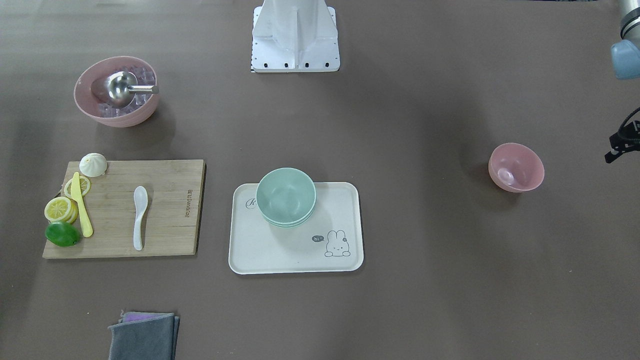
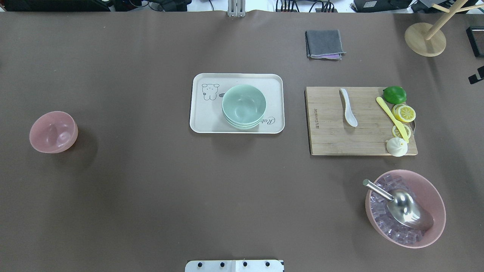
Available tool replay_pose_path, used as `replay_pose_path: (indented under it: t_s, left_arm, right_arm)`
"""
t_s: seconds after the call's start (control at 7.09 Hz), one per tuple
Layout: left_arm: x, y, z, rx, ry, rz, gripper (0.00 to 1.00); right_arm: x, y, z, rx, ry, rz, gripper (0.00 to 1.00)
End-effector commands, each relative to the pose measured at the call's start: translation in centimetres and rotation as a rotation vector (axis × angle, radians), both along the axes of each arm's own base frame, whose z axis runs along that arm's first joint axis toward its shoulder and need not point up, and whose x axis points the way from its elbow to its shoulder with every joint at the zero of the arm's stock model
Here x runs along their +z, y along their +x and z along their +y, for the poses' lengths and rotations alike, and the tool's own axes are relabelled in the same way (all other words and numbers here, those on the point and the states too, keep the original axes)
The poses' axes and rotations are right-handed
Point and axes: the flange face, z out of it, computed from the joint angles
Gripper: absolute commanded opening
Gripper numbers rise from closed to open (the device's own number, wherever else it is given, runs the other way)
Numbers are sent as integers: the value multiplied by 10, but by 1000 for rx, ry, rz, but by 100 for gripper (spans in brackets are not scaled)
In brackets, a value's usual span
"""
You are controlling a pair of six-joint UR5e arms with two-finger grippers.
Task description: Stack pink bowl on green and place spoon
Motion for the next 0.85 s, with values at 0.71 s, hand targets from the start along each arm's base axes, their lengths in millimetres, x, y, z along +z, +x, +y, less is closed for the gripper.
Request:
replay_pose_path:
  t_s: [0.71]
  left_arm:
    - [-2,1,0,4,4,2,98]
  right_arm:
    - [2,1,2,2,-3,1,100]
